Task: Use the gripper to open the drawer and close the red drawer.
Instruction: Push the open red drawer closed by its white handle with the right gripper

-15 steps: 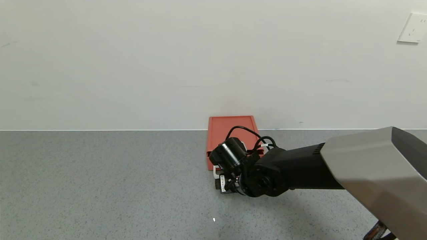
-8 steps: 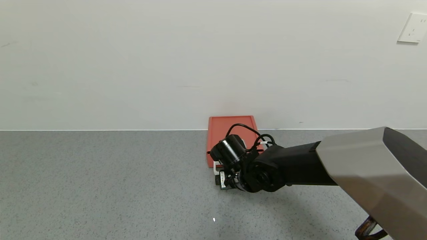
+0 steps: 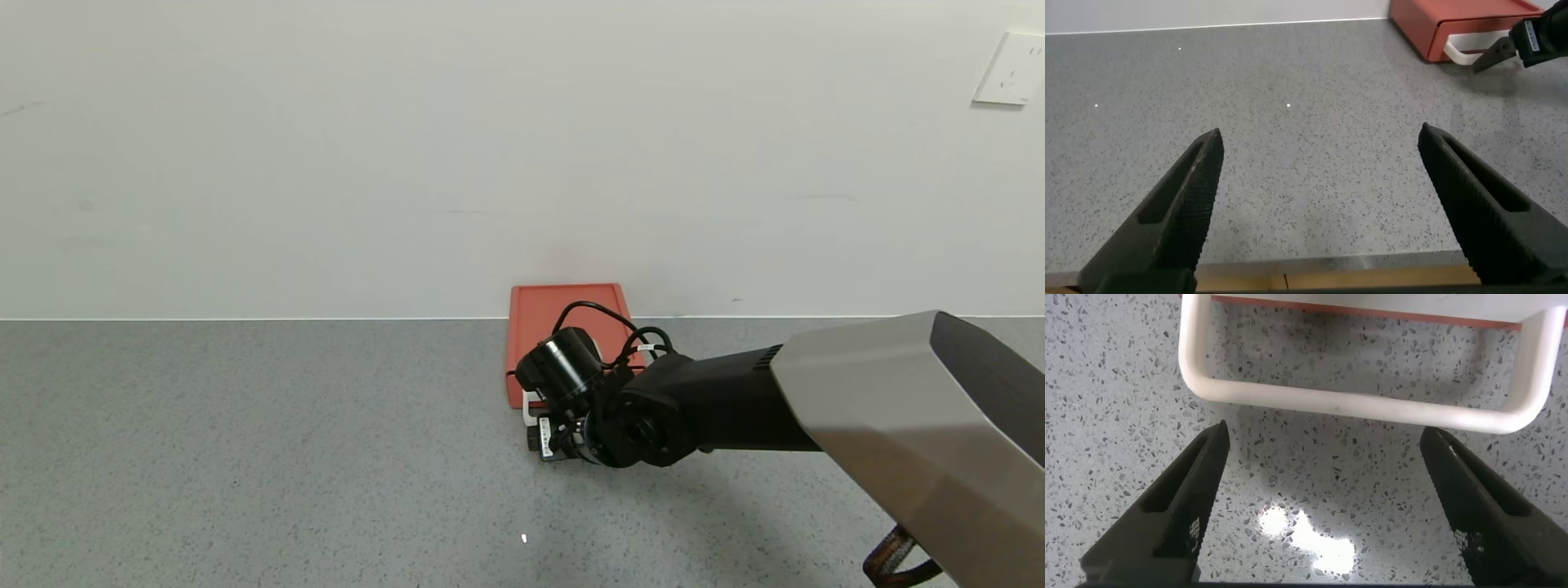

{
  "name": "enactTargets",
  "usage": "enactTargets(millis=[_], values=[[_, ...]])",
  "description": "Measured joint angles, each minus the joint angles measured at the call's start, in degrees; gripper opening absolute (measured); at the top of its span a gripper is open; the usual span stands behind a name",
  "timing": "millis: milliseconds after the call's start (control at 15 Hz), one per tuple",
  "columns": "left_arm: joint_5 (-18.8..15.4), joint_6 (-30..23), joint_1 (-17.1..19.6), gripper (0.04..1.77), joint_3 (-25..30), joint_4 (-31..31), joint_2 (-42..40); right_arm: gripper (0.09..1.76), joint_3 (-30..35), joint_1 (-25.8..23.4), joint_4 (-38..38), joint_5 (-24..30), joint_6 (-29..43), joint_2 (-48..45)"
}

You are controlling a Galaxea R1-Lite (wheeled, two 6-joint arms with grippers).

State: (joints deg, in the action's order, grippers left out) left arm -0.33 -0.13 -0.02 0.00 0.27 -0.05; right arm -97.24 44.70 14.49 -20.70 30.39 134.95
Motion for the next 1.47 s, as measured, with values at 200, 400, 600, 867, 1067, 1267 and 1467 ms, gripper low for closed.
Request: enactTargets(millis=[200,400,600,867,1067,1267,1467], values=[[0.0,0.0,0.0,1.72,0.0,0.0,0.0,1.71,-0.6,-0.2,0.0,0.0,-0.2,0.4],[0.0,0.0,0.0,1.72,0.0,0.0,0.0,1.71,-1.6,-0.5,0.2,0.0,-0.3,1.0],[0.0,0.0,0.0,1.72,0.0,0.0,0.0,1.71,-2.0,-0.7,0.1,0.0,-0.4,1.3],[0.0,0.0,0.0,1.72,0.0,0.0,0.0,1.71,-2.1,-0.8,0.0,0.1,-1.1,1.5],[0.0,0.0,0.0,1.72,0.0,0.0,0.0,1.71,-2.0,-0.7,0.1,0.1,-1.2,1.4],[0.0,0.0,0.0,1.72,0.0,0.0,0.0,1.71,-1.0,-0.5,0.7,1.2,-1.8,-0.4],[0.0,0.0,0.0,1.72,0.0,0.0,0.0,1.71,2.4,0.0,1.1,3.9,-4.5,-5.4]])
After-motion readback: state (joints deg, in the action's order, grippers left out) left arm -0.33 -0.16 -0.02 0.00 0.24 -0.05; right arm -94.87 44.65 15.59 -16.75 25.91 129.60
